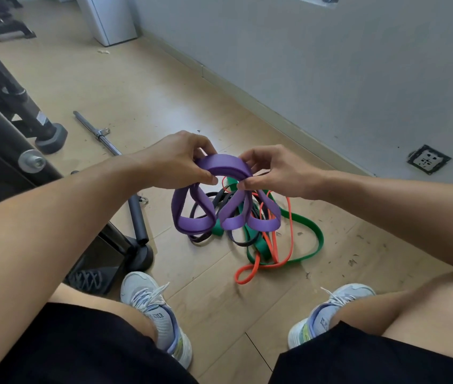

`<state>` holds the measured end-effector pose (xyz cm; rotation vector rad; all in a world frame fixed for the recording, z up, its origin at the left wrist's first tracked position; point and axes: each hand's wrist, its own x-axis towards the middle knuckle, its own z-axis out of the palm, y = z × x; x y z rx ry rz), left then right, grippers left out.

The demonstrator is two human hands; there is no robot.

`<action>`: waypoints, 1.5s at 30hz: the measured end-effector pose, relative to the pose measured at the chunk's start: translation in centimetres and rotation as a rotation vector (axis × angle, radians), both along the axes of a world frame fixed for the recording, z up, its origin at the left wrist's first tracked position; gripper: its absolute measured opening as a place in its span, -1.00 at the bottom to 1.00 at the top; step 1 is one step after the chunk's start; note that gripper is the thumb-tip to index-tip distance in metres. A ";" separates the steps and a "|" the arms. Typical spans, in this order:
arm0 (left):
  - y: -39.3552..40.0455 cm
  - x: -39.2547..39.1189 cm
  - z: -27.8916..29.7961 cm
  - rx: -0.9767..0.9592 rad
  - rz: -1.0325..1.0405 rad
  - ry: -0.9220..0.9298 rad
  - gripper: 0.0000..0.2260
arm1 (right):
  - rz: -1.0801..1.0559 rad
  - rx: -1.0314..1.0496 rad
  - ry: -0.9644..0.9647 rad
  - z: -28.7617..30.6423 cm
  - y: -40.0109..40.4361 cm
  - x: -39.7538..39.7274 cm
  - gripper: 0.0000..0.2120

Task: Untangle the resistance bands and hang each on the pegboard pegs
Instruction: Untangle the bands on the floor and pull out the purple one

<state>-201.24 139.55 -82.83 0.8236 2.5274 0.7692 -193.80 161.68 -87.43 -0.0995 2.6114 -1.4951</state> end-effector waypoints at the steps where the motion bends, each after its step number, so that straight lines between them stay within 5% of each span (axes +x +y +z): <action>1: 0.0 -0.1 -0.1 0.006 0.007 -0.009 -0.72 | -0.004 0.003 0.022 0.4 0.1 0.1 -0.72; 9: -0.2 0.0 -0.4 0.092 0.020 0.023 -0.67 | -0.017 -0.005 0.146 1.7 -0.8 0.4 -0.70; 18: 0.1 -0.1 0.1 0.193 -0.006 0.060 -0.75 | 0.035 -0.127 -0.023 1.0 0.4 -0.3 -0.56; 31: -0.5 -0.7 0.3 0.175 0.001 0.122 -0.79 | 0.000 0.107 0.100 0.7 0.4 -0.4 -0.78; 45: 0.4 0.2 0.3 0.235 -0.009 0.101 -0.80 | 0.025 0.028 0.014 1.6 0.6 -0.2 -0.73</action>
